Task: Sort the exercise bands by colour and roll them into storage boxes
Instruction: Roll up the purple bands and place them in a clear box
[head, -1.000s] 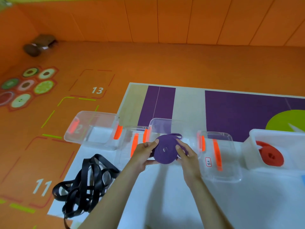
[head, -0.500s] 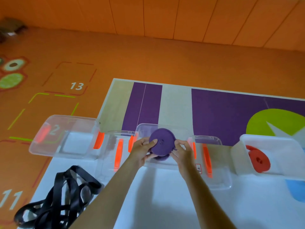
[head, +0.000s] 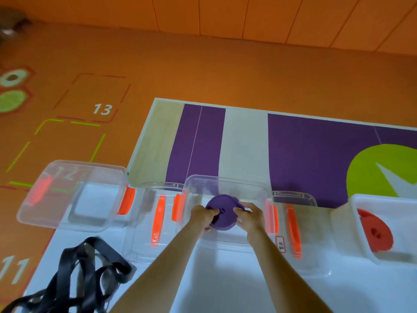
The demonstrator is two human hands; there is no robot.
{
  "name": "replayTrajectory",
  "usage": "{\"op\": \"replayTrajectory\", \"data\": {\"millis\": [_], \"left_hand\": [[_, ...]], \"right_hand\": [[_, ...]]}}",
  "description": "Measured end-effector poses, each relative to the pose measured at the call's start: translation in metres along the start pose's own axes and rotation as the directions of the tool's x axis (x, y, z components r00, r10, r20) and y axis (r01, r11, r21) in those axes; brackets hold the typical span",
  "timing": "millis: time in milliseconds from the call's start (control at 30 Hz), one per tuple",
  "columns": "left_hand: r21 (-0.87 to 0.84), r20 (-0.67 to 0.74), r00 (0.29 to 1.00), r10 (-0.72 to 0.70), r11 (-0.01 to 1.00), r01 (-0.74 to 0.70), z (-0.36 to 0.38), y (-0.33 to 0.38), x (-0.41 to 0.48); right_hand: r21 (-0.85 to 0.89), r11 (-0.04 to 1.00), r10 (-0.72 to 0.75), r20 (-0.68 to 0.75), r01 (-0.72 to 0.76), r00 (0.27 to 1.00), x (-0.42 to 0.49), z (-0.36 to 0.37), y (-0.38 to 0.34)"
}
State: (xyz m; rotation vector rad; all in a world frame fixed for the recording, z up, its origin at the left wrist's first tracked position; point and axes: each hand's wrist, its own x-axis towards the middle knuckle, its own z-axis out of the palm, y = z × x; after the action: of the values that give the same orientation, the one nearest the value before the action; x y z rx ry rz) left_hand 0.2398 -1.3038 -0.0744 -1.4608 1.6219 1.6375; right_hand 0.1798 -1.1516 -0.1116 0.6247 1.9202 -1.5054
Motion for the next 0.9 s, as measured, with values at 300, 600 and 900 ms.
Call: {"op": "replayTrajectory", "data": {"millis": [300, 600, 900], "left_hand": [[0.032, 0.014, 0.999, -0.037, 0.999, 0.036, 0.008, 0.001, 0.006], [-0.218, 0.066, 0.997, -0.048, 0.974, 0.061, 0.005, -0.009, 0.002], [0.033, 0.005, 0.997, 0.076, 0.997, -0.076, 0.003, -0.007, 0.004]], "right_hand": [[-0.079, 0.997, 0.03, 0.035, -0.027, 0.999, 0.0, 0.009, -0.012], [-0.328, 0.936, -0.086, 0.129, 0.125, 0.988, -0.007, 0.01, -0.021], [-0.503, 0.856, -0.043, 0.16, 0.119, 0.986, -0.005, 0.01, -0.015]]}}
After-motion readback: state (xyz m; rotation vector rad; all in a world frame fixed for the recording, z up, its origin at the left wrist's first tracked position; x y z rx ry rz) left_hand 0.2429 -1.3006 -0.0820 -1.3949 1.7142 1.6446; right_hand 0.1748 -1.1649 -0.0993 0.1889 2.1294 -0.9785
